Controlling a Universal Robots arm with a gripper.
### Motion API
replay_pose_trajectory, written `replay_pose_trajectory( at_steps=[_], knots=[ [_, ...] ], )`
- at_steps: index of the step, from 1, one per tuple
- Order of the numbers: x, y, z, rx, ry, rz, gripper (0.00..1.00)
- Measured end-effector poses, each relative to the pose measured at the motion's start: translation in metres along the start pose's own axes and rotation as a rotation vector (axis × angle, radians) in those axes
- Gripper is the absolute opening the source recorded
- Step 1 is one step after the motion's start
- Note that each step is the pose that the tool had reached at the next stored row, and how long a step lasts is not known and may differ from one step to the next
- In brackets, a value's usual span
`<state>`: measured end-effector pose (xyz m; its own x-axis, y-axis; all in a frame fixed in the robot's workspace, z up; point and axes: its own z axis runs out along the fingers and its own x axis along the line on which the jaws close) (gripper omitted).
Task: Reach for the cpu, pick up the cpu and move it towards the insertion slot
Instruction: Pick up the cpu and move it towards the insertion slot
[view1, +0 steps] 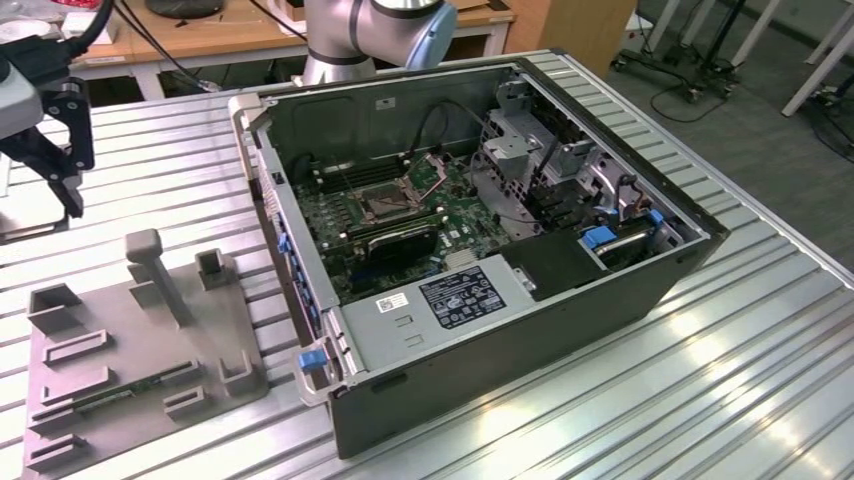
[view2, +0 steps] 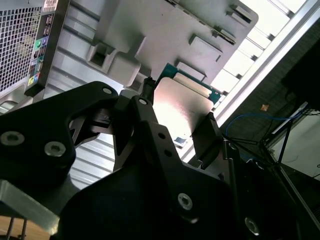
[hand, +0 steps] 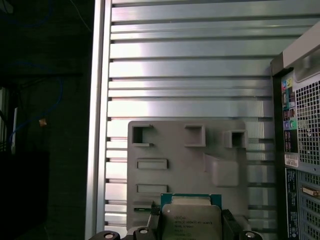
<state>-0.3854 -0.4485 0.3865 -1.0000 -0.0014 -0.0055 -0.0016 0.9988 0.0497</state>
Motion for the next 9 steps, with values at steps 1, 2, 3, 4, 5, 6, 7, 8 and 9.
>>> replay_pose_trajectory(
  at_steps=[1, 2, 3, 4, 5, 6, 7, 8, 9],
  knots=[
    [-0.0005, 0.0000, -0.0001, 0.0001, 0.0002, 0.000, 0.54],
    [-0.0013, -0.0001, 0.0000, 0.0000, 0.0000, 0.000, 0.54],
    [-0.0021, 0.0000, 0.0000, 0.0000, 0.0000, 0.000, 0.54],
    [-0.0031, 0.0000, 0.0000, 0.0001, 0.0001, 0.000, 0.54],
    [-0.0041, 0.0000, 0.0000, 0.0001, 0.0001, 0.000, 0.54],
    [-0.0054, 0.0000, 0.0001, 0.0000, 0.0000, 0.000, 0.54],
    [-0.0069, 0.0000, 0.0000, 0.0001, 0.0001, 0.000, 0.54],
    [-0.0085, 0.0000, 0.0000, 0.0001, 0.0001, 0.000, 0.54],
    [-0.0098, 0.0000, 0.0000, 0.0001, 0.0001, 0.000, 0.54]
  ],
)
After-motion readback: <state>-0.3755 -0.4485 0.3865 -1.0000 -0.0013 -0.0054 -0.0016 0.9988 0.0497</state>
